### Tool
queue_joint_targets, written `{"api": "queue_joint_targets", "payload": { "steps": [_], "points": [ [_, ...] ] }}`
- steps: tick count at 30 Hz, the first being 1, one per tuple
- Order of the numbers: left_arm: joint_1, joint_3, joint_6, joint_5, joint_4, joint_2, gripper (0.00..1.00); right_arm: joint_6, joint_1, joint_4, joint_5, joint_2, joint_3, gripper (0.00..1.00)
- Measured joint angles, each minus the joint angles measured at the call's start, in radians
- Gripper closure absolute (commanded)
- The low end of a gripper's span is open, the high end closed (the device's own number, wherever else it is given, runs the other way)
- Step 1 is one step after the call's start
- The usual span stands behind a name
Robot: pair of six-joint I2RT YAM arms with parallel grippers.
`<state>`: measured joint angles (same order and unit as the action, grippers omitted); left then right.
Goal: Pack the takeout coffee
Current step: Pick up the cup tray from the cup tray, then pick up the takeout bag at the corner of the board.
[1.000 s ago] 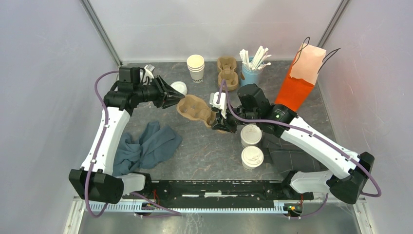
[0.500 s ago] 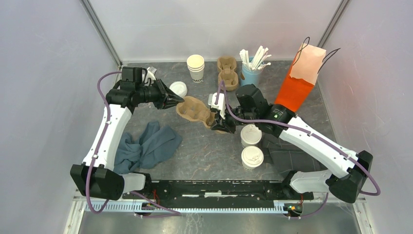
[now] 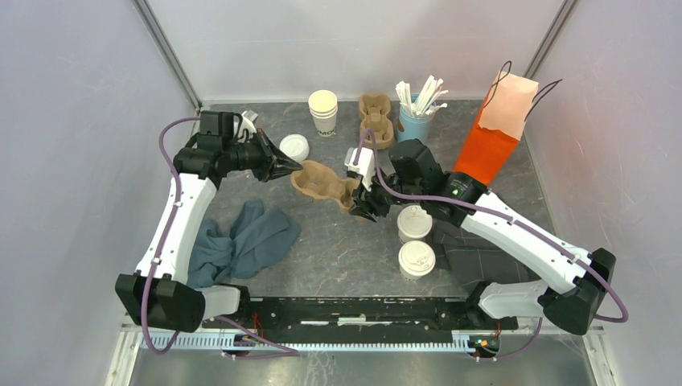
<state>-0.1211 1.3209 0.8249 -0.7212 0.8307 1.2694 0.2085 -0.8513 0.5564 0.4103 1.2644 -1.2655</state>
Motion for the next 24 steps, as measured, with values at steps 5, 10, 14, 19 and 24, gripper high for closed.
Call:
{"api": "queue_joint_targets", "payload": {
  "steps": [5,10,14,19,24],
  "points": [
    [0.0,0.012,-0.012,0.102,0.034,-0.041,0.98,-0.066,0.0,0.026,-0.208,-0.029,0.0,0.1],
    [0.0,0.052,-0.034,0.298,0.108,-0.115,0.98,-0.142,-0.001,0.097,-0.585,-0.141,-0.005,0.02],
    [0.0,0.058,-0.042,0.386,0.129,-0.163,0.98,-0.198,0.047,0.157,-0.877,-0.17,-0.084,0.02],
    [0.001,0.058,-0.046,0.398,0.133,-0.172,0.98,-0.216,0.304,0.184,-1.024,-0.071,-0.309,0.02],
    [-0.016,0.058,-0.049,0.393,0.133,-0.172,0.98,-0.33,0.54,0.251,-1.014,0.083,-0.502,0.02]
  ]
}}
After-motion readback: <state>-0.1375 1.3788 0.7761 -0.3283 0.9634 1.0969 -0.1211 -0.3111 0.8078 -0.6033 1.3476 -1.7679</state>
